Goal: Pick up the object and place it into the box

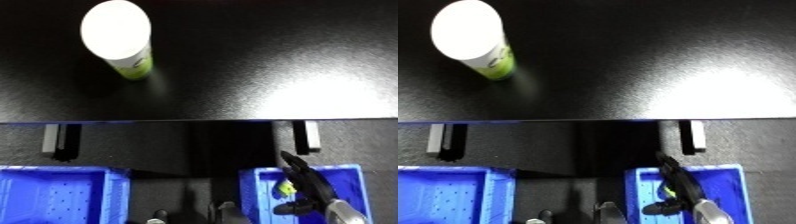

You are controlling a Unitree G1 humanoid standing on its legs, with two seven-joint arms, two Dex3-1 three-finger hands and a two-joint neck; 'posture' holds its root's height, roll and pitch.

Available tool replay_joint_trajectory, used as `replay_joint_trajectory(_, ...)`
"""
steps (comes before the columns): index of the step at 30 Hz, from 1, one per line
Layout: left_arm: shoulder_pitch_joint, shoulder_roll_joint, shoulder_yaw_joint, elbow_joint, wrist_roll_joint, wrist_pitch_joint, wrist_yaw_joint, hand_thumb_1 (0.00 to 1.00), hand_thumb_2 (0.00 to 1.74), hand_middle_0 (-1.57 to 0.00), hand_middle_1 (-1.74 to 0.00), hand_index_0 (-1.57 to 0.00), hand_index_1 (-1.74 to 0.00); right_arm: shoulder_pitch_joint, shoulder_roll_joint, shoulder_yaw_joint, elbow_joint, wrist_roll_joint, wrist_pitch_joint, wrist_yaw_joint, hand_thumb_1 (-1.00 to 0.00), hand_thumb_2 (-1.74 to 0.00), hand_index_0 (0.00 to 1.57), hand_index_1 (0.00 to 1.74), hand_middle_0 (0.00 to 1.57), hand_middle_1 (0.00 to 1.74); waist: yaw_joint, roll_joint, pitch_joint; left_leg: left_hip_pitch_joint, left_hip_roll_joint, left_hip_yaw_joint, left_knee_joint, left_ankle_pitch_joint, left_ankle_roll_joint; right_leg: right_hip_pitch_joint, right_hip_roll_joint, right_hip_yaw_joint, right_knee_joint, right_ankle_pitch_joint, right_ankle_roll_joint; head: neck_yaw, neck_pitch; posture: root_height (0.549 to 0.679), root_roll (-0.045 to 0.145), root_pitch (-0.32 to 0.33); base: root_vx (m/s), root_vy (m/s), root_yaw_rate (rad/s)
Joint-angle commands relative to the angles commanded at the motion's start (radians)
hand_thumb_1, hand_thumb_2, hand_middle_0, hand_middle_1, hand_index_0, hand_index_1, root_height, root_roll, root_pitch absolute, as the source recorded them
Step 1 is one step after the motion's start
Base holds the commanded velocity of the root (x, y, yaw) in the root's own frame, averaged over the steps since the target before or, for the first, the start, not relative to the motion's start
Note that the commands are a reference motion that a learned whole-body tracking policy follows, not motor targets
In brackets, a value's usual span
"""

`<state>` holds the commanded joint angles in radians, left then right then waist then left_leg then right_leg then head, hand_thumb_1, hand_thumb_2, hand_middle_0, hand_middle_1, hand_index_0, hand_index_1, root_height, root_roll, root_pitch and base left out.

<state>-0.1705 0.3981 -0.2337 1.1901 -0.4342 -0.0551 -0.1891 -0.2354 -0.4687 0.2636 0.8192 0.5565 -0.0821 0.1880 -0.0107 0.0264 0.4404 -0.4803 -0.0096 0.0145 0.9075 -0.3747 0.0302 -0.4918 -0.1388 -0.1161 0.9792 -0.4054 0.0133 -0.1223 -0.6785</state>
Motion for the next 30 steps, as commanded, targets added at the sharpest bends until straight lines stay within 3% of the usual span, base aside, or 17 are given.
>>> replay_joint_trajectory(3, -0.003, 0.0, -0.004, -0.004, 0.0, -0.004, -0.005, 0.0, 0.0, 0.0, 0.0, 0.0, 0.0, 0.006, 0.02, 0.007, 0.023, 0.011, -0.016, -0.012, 0.0, 0.0, 0.0, 0.0, 0.0, 0.0, 0.012, 0.004, 0.005, 0.0, -0.004, -0.005, -0.005, 0.009, -0.0013, 0.003, -0.0077, -0.009, 0.006, -0.001, 0.005, -0.058, 0.003, 0.61, 0.056, -0.048, 0.01, -0.022, 0.187)
replay_joint_trajectory(7, 0.0, 0.0, -0.007, -0.015, -0.002, -0.003, -0.01, 0.0, 0.0, 0.0, 0.0, 0.0, 0.0, 0.016, 0.037, 0.019, 0.031, 0.032, -0.024, 0.028, 0.0, 0.0, 0.0, 0.0, 0.0, 0.0, 0.022, 0.005, 0.01, 0.003, -0.007, -0.01, -0.01, 0.018, -0.0034, 0.009, -0.0182, -0.021, 0.013, -0.004, 0.0099, -0.13, 0.007, 0.61, 0.056, -0.054, 0.019, -0.013, 0.138)
replay_joint_trajectory(13, 0.01, 0.006, 0.004, -0.025, -0.023, -0.019, -0.02, 0.0, 0.0, 0.0, 0.0, 0.0, 0.0, 0.036, 0.049, 0.032, 0.048, 0.044, -0.035, 0.049, 0.0, 0.0, 0.0, 0.0, 0.0, 0.0, 0.032, 0.002, 0.016, 0.006, -0.006, -0.016, -0.006, 0.019, -0.0019, 0.014, -0.03, -0.033, 0.018, -0.007, 0.0162, -0.199, 0.016, 0.609, 0.054, -0.059, 0.017, 0.001, 0.059)
replay_joint_trajectory(22, 0.019, 0.019, 0.036, -0.115, -0.139, -0.043, -0.112, 0.0, 0.0, 0.0, 0.0, 0.0, 0.0, 0.044, 0.051, 0.028, 0.091, 0.039, -0.047, 0.05, 0.0, 0.0, 0.0, 0.0, 0.0, 0.0, 0.049, 0.0, 0.026, 0.009, -0.007, -0.022, -0.006, 0.019, 0.0, 0.023, -0.0379, -0.043, 0.021, -0.008, 0.0216, -0.253, 0.017, 0.608, 0.049, -0.065, 0.011, 0.017, 0.015)
replay_joint_trajectory(30, 0.025, 0.065, 0.05, -0.374, -0.282, -0.1, -0.255, 0.0, 0.0, 0.0, 0.0, 0.0, 0.0, 0.072, 0.048, 0.013, 0.08, 0.052, -0.051, 0.037, 0.0, 0.0, 0.0, 0.0, 0.0, 0.0, 0.07, 0.006, 0.04, 0.007, -0.013, -0.031, -0.007, 0.016, 0.0018, 0.025, -0.0445, -0.052, 0.023, -0.005, 0.0298, -0.237, 0.048, 0.608, 0.043, -0.066, -0.001, 0.014, 0.045)
